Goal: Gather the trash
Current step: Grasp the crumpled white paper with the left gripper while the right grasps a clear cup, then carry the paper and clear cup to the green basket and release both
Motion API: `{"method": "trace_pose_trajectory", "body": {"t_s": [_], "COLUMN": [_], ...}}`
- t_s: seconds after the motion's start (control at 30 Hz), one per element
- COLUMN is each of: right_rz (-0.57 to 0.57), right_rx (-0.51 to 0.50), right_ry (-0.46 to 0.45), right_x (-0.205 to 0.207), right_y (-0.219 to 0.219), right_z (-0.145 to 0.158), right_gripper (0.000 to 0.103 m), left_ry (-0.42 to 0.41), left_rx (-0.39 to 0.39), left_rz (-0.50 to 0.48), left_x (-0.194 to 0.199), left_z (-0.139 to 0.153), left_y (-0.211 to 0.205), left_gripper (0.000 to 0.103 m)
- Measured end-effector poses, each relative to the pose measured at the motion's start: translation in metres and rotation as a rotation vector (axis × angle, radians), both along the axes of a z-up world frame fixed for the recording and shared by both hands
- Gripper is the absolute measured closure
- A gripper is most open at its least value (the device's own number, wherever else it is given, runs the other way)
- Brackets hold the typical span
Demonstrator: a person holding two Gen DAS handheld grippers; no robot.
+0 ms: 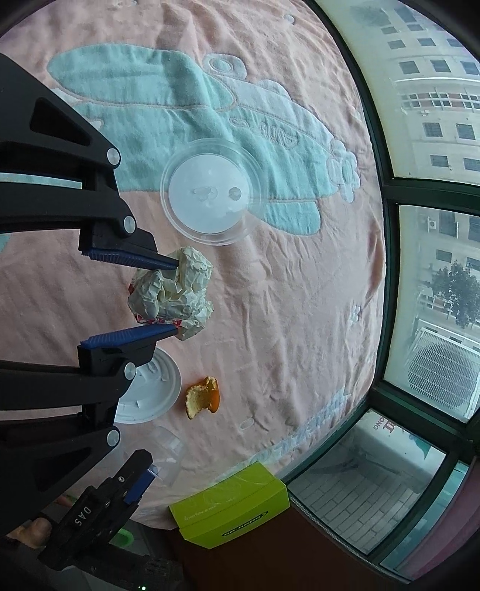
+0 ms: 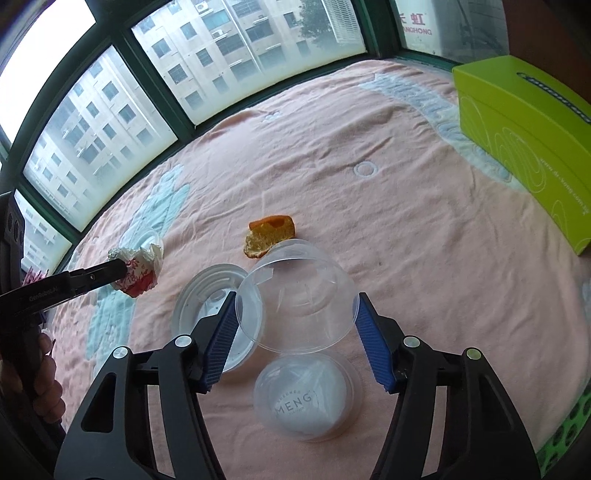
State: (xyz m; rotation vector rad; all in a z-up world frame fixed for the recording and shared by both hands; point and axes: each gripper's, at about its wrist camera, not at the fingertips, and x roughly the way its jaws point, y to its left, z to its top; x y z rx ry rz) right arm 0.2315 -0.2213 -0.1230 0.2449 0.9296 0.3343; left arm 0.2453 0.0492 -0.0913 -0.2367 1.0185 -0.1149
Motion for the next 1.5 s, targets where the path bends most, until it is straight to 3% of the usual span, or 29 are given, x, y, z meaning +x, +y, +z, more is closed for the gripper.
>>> {"method": "trace_pose_trajectory", "body": {"t_s": [0.27, 0.6, 1.5], "right_rz": [-0.029, -0.107, -0.424], "right_rx": [0.012, 0.012, -0.076], "right_ry": [-0.051, -0.101, -0.090], "right_x": [-0.027, -0.075, -0.196], "right_y": [-0.018, -0.056, -0.189], "right_z": [0.028, 0.053, 0.058], "right_gripper": [0.041, 0.041, 0.040], "left_ry": [-0.059, -0.104, -0.103], "left_rx": [-0.011, -0.039, -0.083], "left_rz": [-0.037, -0.138, -0.479], "left_x": [-0.017, -0.043, -0.101], "left_z": [0.029, 0.054, 0.065], "left_y": [-0.014, -0.060, -0.228], "left_gripper": [0.074, 0.074, 0.074]}}
